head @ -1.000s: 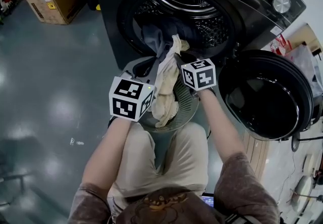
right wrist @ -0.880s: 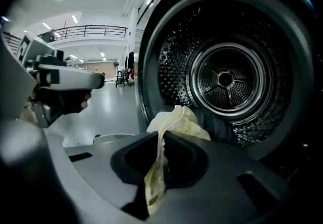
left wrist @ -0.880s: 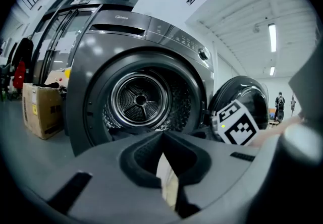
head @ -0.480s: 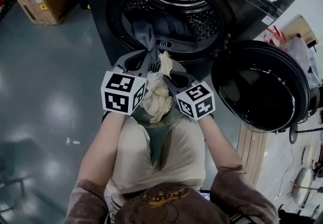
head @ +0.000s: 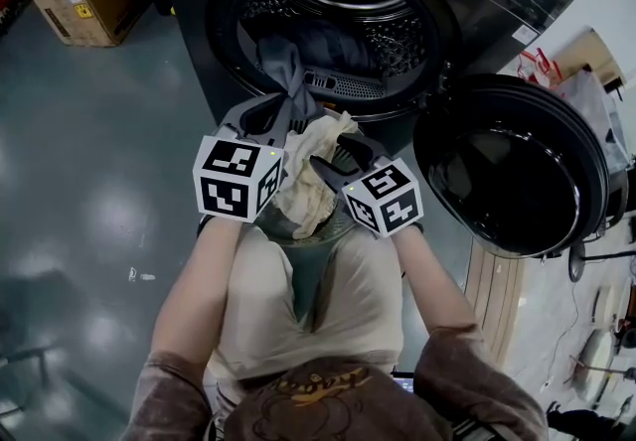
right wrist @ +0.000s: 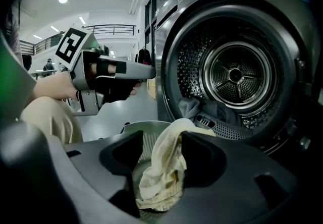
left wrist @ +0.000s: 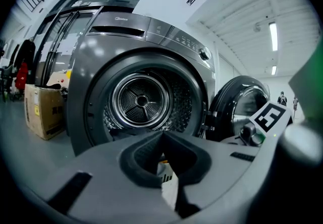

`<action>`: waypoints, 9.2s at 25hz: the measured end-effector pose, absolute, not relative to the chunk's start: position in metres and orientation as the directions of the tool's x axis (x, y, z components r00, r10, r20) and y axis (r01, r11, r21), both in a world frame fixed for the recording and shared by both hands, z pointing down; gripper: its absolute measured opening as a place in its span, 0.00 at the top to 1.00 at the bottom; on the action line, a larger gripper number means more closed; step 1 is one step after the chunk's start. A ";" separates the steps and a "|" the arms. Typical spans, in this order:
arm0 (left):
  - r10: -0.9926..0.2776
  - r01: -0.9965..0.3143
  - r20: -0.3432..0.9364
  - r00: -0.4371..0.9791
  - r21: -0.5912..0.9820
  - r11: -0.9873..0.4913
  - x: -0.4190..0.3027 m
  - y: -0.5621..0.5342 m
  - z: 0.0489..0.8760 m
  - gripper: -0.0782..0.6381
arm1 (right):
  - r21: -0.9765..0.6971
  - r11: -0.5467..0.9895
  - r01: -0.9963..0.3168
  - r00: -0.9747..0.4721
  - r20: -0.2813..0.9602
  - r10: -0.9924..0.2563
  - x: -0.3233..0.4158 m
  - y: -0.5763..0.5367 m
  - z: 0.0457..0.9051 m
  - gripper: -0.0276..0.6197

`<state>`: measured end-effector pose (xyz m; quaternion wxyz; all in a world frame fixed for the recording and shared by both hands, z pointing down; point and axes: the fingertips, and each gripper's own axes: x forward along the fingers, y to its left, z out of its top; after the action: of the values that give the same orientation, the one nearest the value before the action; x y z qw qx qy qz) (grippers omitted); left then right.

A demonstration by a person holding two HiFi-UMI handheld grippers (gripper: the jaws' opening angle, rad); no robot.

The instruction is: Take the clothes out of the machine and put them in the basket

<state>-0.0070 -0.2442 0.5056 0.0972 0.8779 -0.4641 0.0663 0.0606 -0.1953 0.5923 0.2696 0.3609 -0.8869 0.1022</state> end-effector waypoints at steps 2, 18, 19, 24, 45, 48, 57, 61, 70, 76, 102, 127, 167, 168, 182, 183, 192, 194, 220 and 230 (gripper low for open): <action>-0.803 -0.828 0.206 0.559 0.109 -0.549 -0.008 -0.244 0.505 0.88 | 0.011 0.725 -0.688 -0.598 0.557 -0.576 0.061 -0.193 0.589 0.59; -0.803 -0.829 0.207 0.559 0.115 -0.547 -0.010 -0.250 0.508 0.88 | -0.096 0.732 -0.674 -0.621 0.611 -0.491 0.088 -0.174 0.575 0.68; -0.802 -0.828 0.207 0.560 0.114 -0.549 -0.009 -0.251 0.508 0.88 | -0.104 0.731 -0.675 -0.623 0.612 -0.488 0.092 -0.171 0.573 0.68; -0.800 -0.826 0.208 0.563 0.116 -0.551 -0.008 -0.252 0.509 0.88 | -0.091 0.716 -0.692 -0.611 0.602 -0.514 0.108 -0.169 0.564 0.68; -0.810 -0.835 0.201 0.551 0.145 -0.531 -0.034 -0.238 0.501 0.88 | 0.050 0.596 -0.801 -0.493 0.507 -0.706 0.003 -0.422 0.619 0.41; -0.803 -0.828 0.205 0.560 0.142 -0.542 -0.034 -0.237 0.502 0.88 | 0.073 0.580 -0.812 -0.447 0.560 -0.697 0.000 -0.442 0.642 0.42; -0.794 -0.822 0.214 0.569 0.140 -0.552 -0.031 -0.239 0.506 0.88 | 0.164 0.626 -0.762 -0.427 0.601 -0.676 -0.013 -0.436 0.646 0.89; -0.793 -0.824 0.224 0.567 0.132 -0.552 -0.030 -0.237 0.507 0.88 | 0.154 0.613 -0.775 -0.423 0.595 -0.684 -0.009 -0.430 0.638 0.90; -0.796 -0.827 0.225 0.562 0.123 -0.549 -0.028 -0.237 0.511 0.88 | 0.124 0.634 -0.763 -0.523 0.457 -0.719 0.028 -0.352 0.575 0.90; -0.802 -0.833 0.228 0.552 0.123 -0.539 -0.023 -0.245 0.515 0.88 | 0.057 0.642 -0.764 -0.567 0.414 -0.712 0.070 -0.260 0.546 0.90; -0.788 -0.818 0.224 0.574 0.116 -0.564 0.000 -0.249 0.515 0.88 | 0.023 0.582 -0.813 -0.518 0.430 -0.739 0.090 -0.229 0.575 0.54; -0.740 -0.780 0.249 0.625 0.144 -0.609 0.002 -0.250 0.521 0.88 | 0.066 0.478 -0.876 -0.339 0.622 -0.706 0.092 -0.439 0.650 0.27; -0.790 -0.826 0.268 0.551 0.045 -0.561 0.000 -0.247 0.524 0.88 | -0.072 0.668 -0.740 -0.591 0.543 -0.596 0.070 -0.154 0.592 0.90; -0.791 -0.827 0.268 0.550 0.046 -0.560 0.000 -0.247 0.524 0.88 | -0.072 0.672 -0.737 -0.594 0.542 -0.594 0.069 -0.151 0.593 0.90; -0.790 -0.825 0.253 0.558 0.064 -0.562 -0.001 -0.245 0.522 0.88 | 0.055 0.580 -0.812 -0.494 0.464 -0.735 0.085 -0.209 0.577 0.54; -0.789 -0.823 0.252 0.561 0.066 -0.564 -0.001 -0.244 0.521 0.88 | 0.066 0.578 -0.813 -0.490 0.456 -0.743 0.086 -0.222 0.577 0.54; -0.783 -0.819 0.251 0.569 0.086 -0.567 -0.001 -0.241 0.520 0.88 | 0.229 0.556 -0.799 -0.390 0.507 -0.768 0.079 -0.361 0.589 0.42; -0.780 -0.817 0.254 0.572 0.088 -0.570 -0.001 -0.242 0.520 0.88 | 0.246 0.556 -0.794 -0.362 0.544 -0.757 0.080 -0.387 0.597 0.39; -0.744 -0.792 0.286 0.604 0.110 -0.601 0.001 -0.242 0.530 0.88 | 0.149 0.563 -0.813 -0.387 0.585 -0.713 0.083 -0.378 0.610 0.94; -0.753 -0.798 0.281 0.595 0.099 -0.594 0.007 -0.247 0.530 0.88 | -0.029 0.684 -0.729 -0.590 0.533 -0.607 0.069 -0.231 0.584 0.94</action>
<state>0.0074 -0.2466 0.5301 0.1077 0.8866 -0.4374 0.1053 0.0695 -0.2310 0.5836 0.2493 0.3782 -0.8830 0.1230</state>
